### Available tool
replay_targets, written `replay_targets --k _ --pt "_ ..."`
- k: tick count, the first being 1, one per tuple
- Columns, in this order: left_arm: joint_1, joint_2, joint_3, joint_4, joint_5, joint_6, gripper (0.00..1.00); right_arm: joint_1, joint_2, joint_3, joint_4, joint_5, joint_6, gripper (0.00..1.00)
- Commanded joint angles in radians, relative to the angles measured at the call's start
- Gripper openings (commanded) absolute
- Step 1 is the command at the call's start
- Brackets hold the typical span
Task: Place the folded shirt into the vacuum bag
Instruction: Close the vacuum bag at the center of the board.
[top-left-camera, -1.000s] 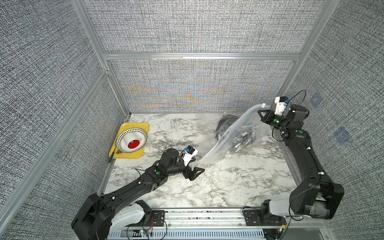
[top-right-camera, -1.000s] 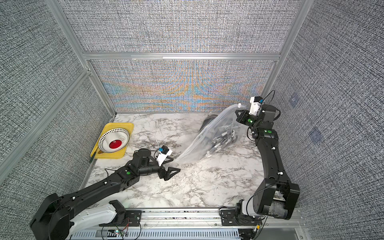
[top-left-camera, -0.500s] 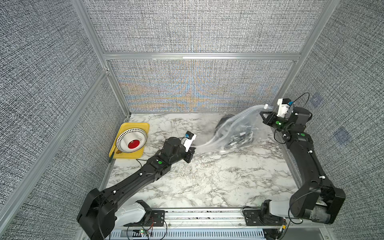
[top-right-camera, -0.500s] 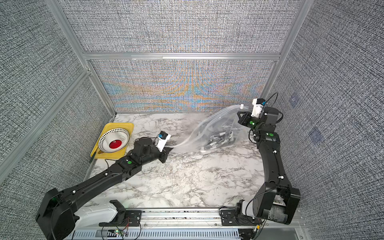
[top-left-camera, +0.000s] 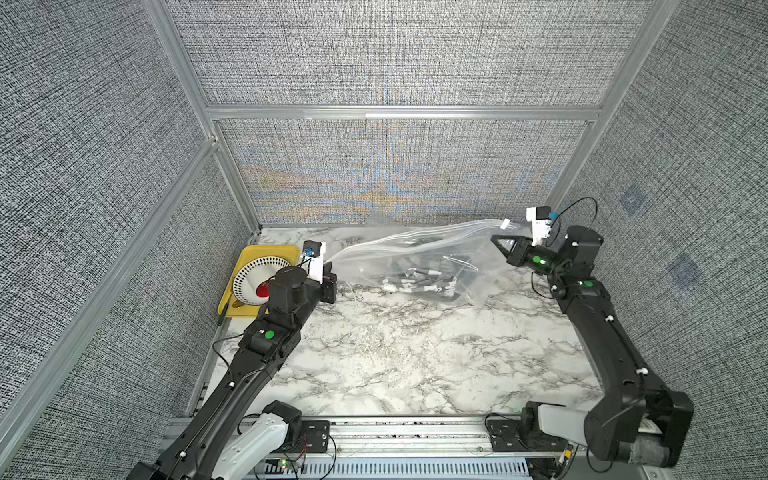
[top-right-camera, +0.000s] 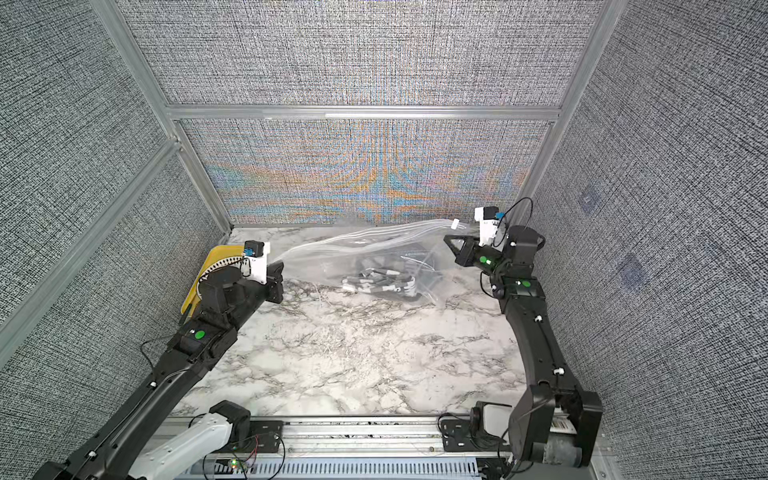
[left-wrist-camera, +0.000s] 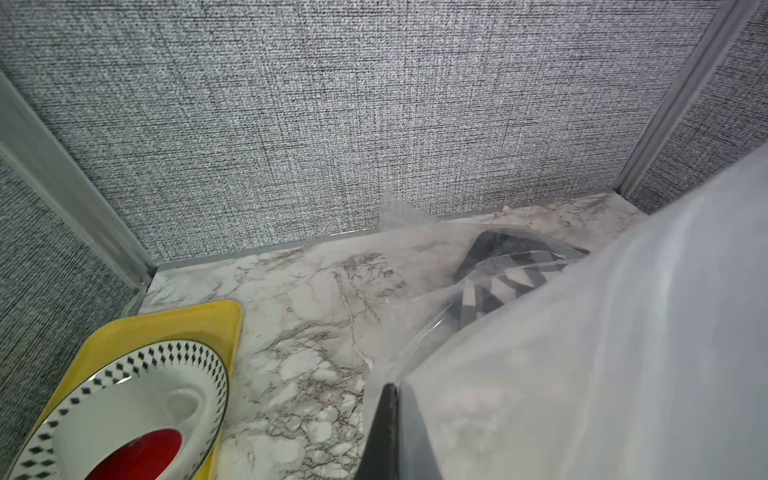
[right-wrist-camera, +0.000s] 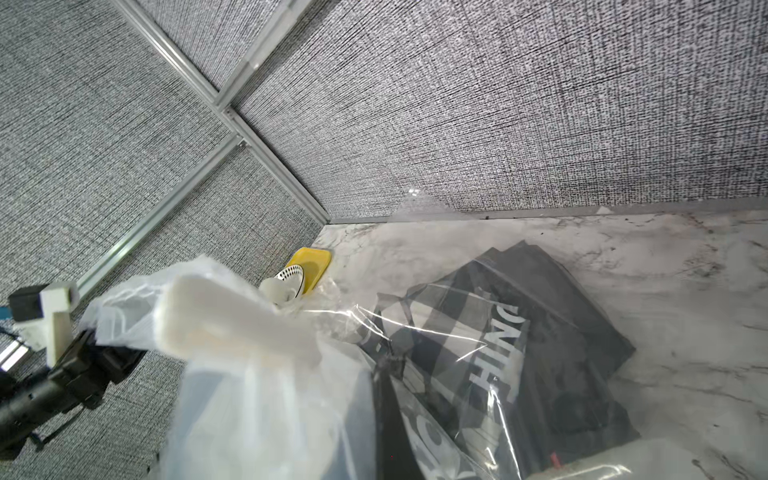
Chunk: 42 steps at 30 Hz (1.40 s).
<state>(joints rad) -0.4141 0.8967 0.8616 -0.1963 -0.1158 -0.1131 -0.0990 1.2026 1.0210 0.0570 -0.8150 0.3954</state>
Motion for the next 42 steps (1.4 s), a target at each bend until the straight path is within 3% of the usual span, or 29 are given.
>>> replay_targets --k 1,8,13,15,18,19,24,29,34,39,42 --pt "0.011 -0.022 0.021 -0.055 -0.116 -0.085 0.00 0.033 -0.103 -0.056 0.102 0.044 -0.050 0.00" --pt "0.017 -0.050 0.030 -0.064 -0.084 -0.133 0.00 0.115 -0.286 -0.166 0.127 0.099 -0.120 0.00" --pt "0.023 -0.026 0.010 -0.133 -0.158 -0.182 0.03 0.147 -0.333 -0.256 0.066 0.089 -0.132 0.00" --pt "0.023 -0.039 0.016 -0.180 -0.187 -0.220 0.23 0.158 -0.355 -0.286 0.044 0.085 -0.131 0.00" --pt "0.023 -0.069 0.066 -0.307 -0.258 -0.320 0.75 0.168 -0.394 -0.311 0.029 0.075 -0.125 0.00" --pt "0.024 -0.074 0.099 -0.366 -0.278 -0.347 0.83 0.174 -0.401 -0.315 0.028 0.069 -0.122 0.00" --pt "0.023 -0.078 0.245 -0.495 -0.185 -0.348 0.99 0.196 -0.367 -0.307 0.017 0.026 -0.148 0.00" --pt "0.023 -0.006 0.411 -0.538 0.043 -0.242 1.00 0.207 -0.255 -0.183 -0.090 -0.029 -0.201 0.00" --pt "-0.004 0.132 0.563 -0.499 0.363 -0.128 1.00 0.212 -0.161 -0.058 -0.229 -0.029 -0.211 0.00" --pt "-0.220 0.344 0.731 -0.534 0.340 0.030 1.00 0.214 -0.071 0.082 -0.458 0.035 -0.234 0.00" --pt "-0.310 0.483 0.851 -0.552 0.360 0.095 1.00 0.214 -0.060 0.105 -0.496 0.056 -0.212 0.00"
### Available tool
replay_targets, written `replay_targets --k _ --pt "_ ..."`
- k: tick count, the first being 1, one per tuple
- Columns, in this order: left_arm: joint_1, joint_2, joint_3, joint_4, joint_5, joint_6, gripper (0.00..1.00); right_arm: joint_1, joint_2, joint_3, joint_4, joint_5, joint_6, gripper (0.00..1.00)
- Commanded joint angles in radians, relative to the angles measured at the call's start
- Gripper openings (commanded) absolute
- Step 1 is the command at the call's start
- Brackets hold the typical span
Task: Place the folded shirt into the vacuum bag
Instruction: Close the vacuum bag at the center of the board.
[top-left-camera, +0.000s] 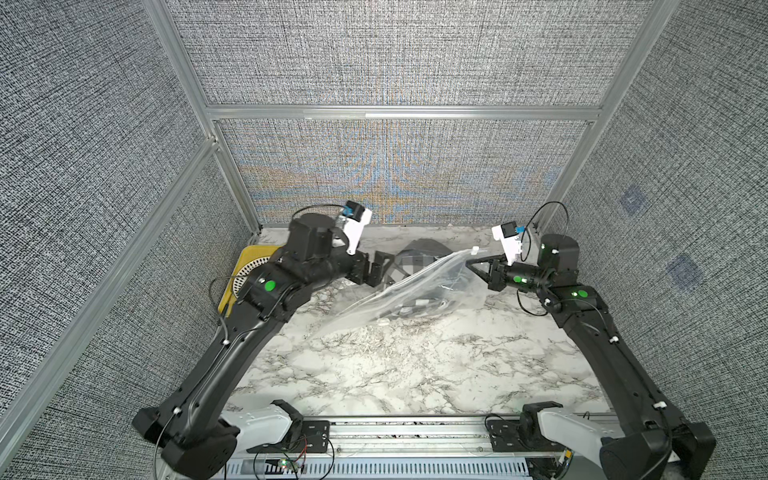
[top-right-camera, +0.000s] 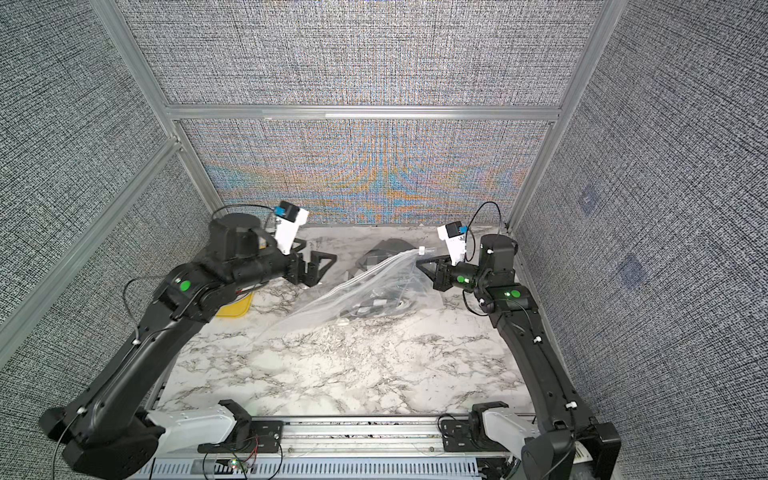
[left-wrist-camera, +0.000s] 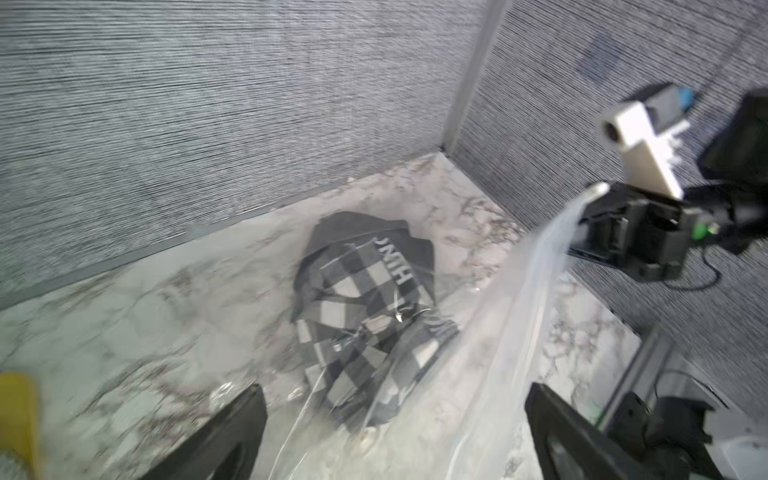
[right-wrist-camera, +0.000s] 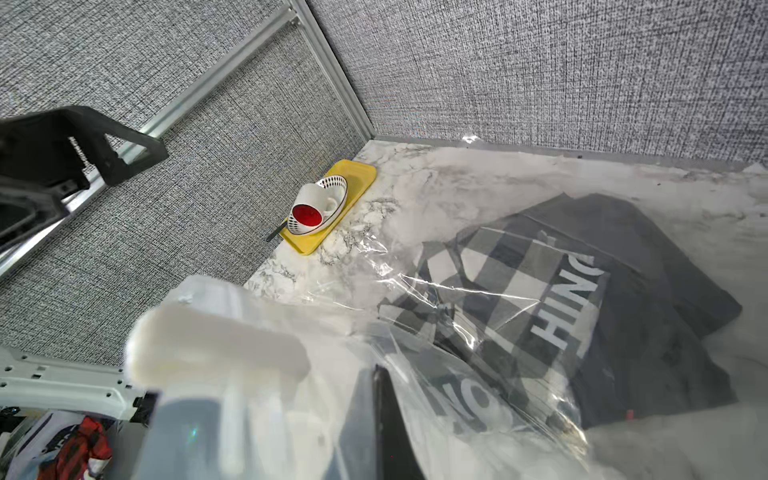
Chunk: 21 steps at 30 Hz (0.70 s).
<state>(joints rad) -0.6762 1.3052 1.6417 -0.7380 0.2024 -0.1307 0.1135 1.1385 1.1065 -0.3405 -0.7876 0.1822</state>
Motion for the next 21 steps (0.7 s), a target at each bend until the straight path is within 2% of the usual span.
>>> replay_targets --k 1,6,13,17,21 --pt "-0.080 0.120 0.124 -0.028 0.046 0.132 1.00 0.004 0.003 0.019 -0.097 0.030 0.003 0.00" --pt "-0.219 0.356 0.394 -0.151 0.013 0.244 1.00 0.011 0.000 0.023 -0.108 0.043 0.007 0.00" --pt "-0.234 0.659 0.781 -0.341 0.079 0.346 0.99 0.021 -0.017 0.010 -0.117 0.043 -0.004 0.00" --pt "-0.233 0.801 0.981 -0.444 0.122 0.394 0.85 0.026 -0.024 0.006 -0.117 0.043 -0.008 0.00" --pt "-0.233 0.823 0.979 -0.432 0.186 0.415 0.66 0.027 -0.028 0.001 -0.114 0.042 -0.009 0.00"
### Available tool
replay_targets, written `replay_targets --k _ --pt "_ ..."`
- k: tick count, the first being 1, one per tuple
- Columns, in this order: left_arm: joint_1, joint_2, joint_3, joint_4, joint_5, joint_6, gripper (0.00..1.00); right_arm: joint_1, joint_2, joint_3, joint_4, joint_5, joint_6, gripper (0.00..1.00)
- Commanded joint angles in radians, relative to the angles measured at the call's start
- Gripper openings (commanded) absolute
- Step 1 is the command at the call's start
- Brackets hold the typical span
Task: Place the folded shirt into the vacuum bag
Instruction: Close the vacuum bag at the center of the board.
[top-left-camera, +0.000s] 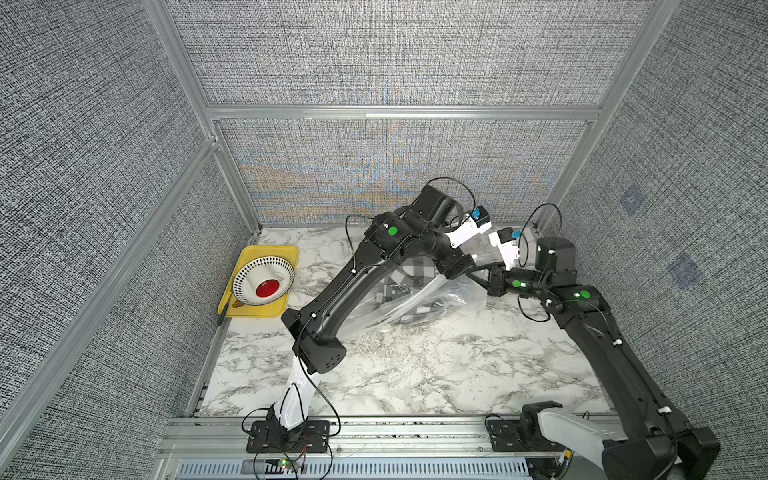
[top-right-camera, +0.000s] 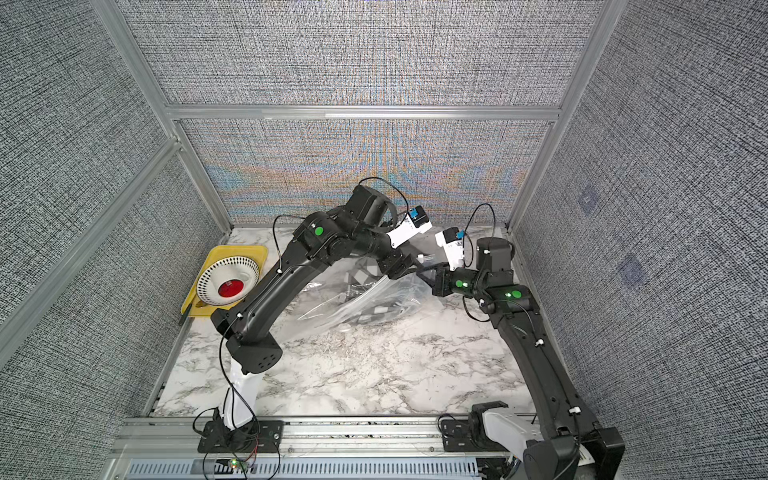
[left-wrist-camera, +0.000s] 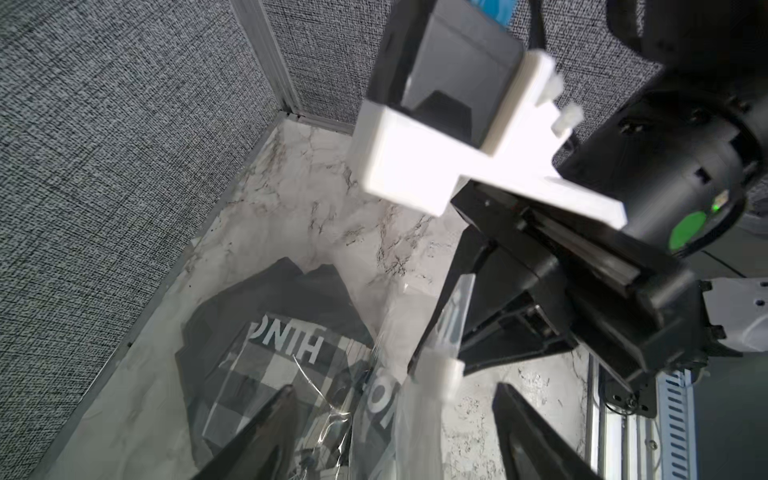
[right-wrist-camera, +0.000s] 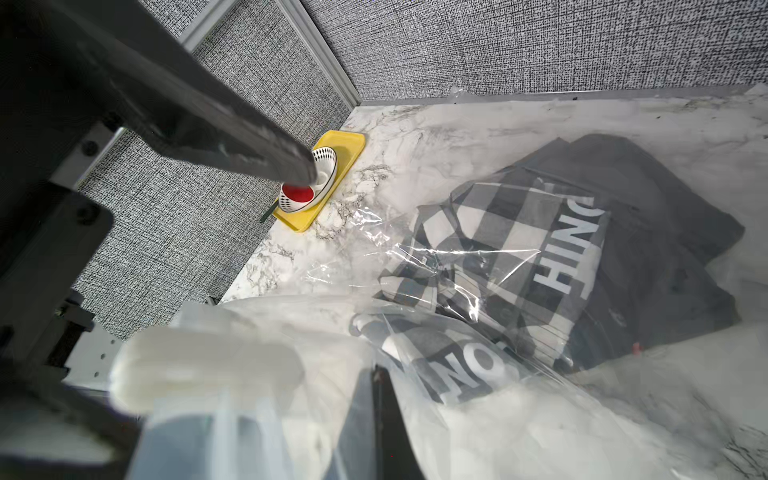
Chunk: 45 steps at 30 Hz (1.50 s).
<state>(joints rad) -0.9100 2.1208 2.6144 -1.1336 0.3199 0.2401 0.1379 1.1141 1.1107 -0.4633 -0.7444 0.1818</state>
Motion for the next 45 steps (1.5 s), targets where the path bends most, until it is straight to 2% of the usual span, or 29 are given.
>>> replay_targets --k 1,3,8,11,20,22,26,30,32,35,37,40,45 --pt "0.000 0.008 0.003 -0.035 0.080 0.047 0.61 0.003 -0.003 -0.003 0.007 -0.004 -0.009 0.00" --pt "0.000 0.011 0.003 -0.031 0.085 0.048 0.53 0.003 -0.001 -0.003 0.009 -0.004 -0.011 0.00" --pt "0.000 0.011 0.003 -0.017 0.089 0.047 0.49 0.007 0.000 -0.009 0.012 -0.010 -0.012 0.00" --pt "0.000 0.016 0.003 -0.016 0.088 0.050 0.41 0.010 0.000 -0.014 0.018 -0.012 -0.011 0.00" --pt "0.001 0.030 0.006 -0.005 0.082 0.057 0.39 0.021 0.000 -0.014 0.020 -0.023 -0.011 0.00" --pt "0.001 0.034 0.007 -0.005 0.085 0.059 0.36 0.022 -0.002 -0.015 0.020 -0.023 -0.012 0.00" --pt "0.002 0.036 0.009 -0.002 0.088 0.060 0.16 0.026 0.001 -0.015 0.021 -0.024 -0.014 0.00" --pt "0.003 0.036 0.007 -0.002 0.099 0.064 0.05 0.031 0.004 -0.017 0.025 -0.030 -0.014 0.00" --pt "0.005 0.035 0.003 -0.001 0.102 0.069 0.00 0.032 0.001 -0.018 0.030 -0.041 -0.016 0.00" --pt "0.020 0.025 -0.011 -0.005 0.113 0.071 0.00 0.032 0.000 -0.013 0.023 -0.049 -0.037 0.00" --pt "0.042 0.009 -0.036 -0.005 0.139 0.073 0.00 0.032 -0.007 -0.012 0.018 -0.039 -0.054 0.16" --pt "0.080 -0.025 -0.080 -0.004 0.208 0.068 0.00 0.031 -0.026 -0.026 0.031 -0.040 -0.068 0.27" --pt "0.113 -0.106 -0.210 0.022 0.303 0.079 0.00 0.037 -0.048 -0.024 0.022 -0.080 -0.108 0.32"
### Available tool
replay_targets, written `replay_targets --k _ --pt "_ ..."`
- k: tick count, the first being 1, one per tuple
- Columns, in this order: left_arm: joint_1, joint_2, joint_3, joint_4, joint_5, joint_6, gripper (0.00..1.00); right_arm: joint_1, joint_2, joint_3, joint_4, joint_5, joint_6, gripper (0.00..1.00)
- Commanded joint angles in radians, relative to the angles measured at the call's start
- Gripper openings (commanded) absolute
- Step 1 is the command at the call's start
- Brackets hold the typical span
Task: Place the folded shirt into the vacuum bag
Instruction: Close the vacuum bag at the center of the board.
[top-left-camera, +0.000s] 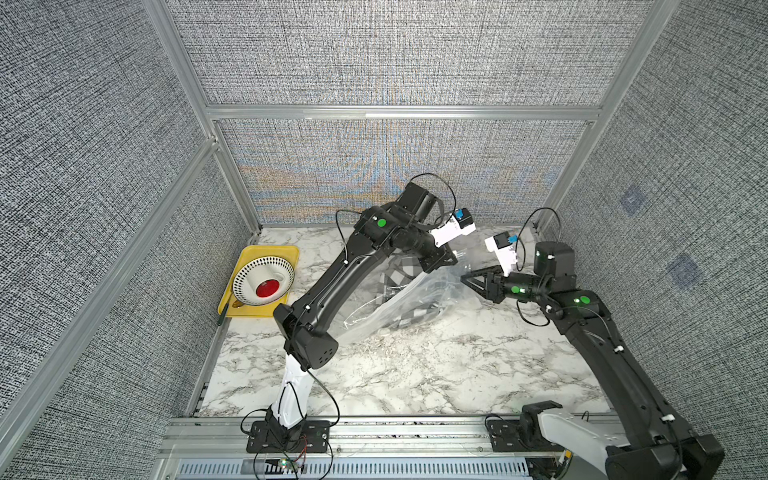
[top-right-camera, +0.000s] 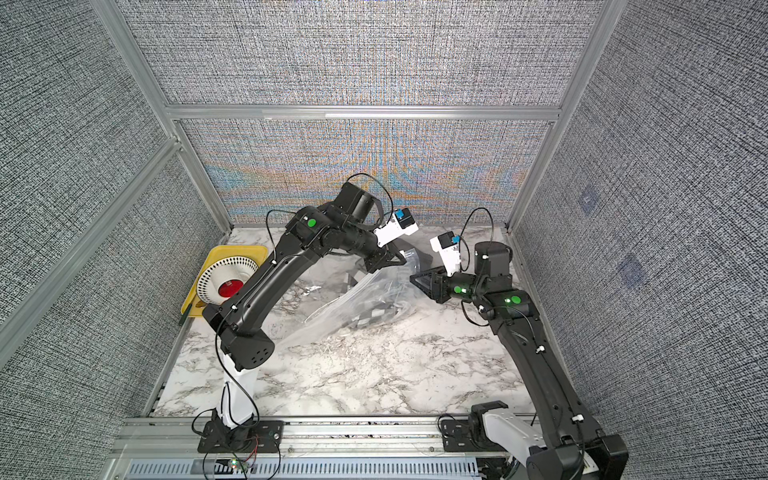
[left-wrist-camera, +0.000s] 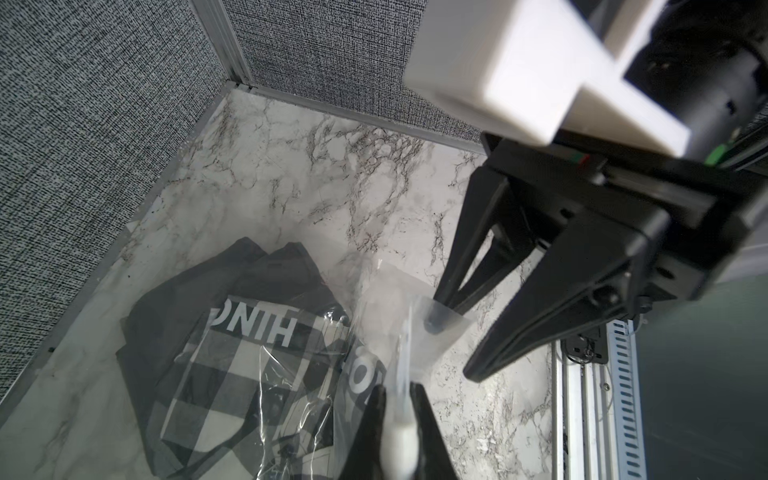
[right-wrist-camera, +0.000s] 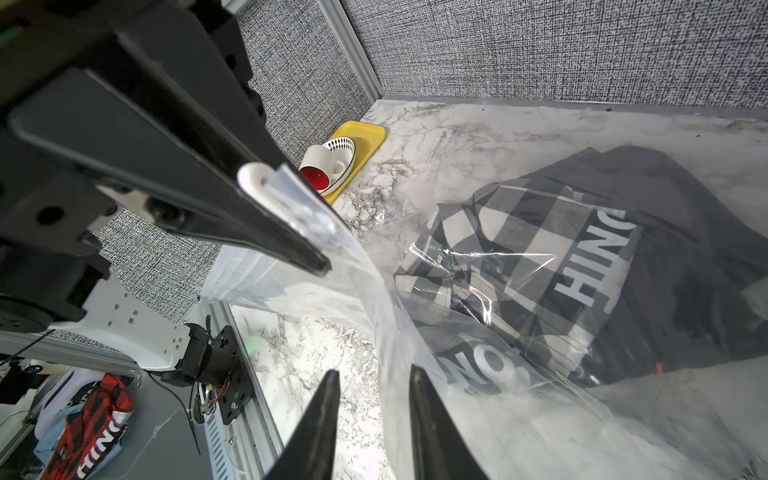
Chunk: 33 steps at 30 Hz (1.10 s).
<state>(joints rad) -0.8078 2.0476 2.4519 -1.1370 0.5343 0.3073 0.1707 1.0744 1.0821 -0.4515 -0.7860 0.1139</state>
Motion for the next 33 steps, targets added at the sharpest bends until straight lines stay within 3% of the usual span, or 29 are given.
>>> replay_targets --k 1,8,24,27,30,33 --pt "0.017 -0.048 -0.071 0.034 0.103 0.012 0.00 0.007 -0.008 0.010 0.006 -0.044 -0.047 0.33" --pt "0.047 -0.114 -0.189 0.068 0.222 0.010 0.00 0.025 0.020 0.064 -0.031 -0.093 -0.114 0.32" --pt "0.061 -0.125 -0.245 0.085 0.274 0.019 0.00 0.055 0.048 0.134 -0.005 -0.125 -0.260 0.21" --pt "0.062 -0.124 -0.247 0.083 0.277 0.019 0.00 0.058 0.065 0.139 0.002 -0.133 -0.260 0.16" --pt "0.062 -0.125 -0.249 0.083 0.280 0.020 0.00 0.062 0.081 0.142 0.006 -0.141 -0.260 0.02" --pt "0.064 -0.120 -0.249 0.086 0.280 0.018 0.00 0.062 0.083 0.137 0.016 -0.152 -0.257 0.00"
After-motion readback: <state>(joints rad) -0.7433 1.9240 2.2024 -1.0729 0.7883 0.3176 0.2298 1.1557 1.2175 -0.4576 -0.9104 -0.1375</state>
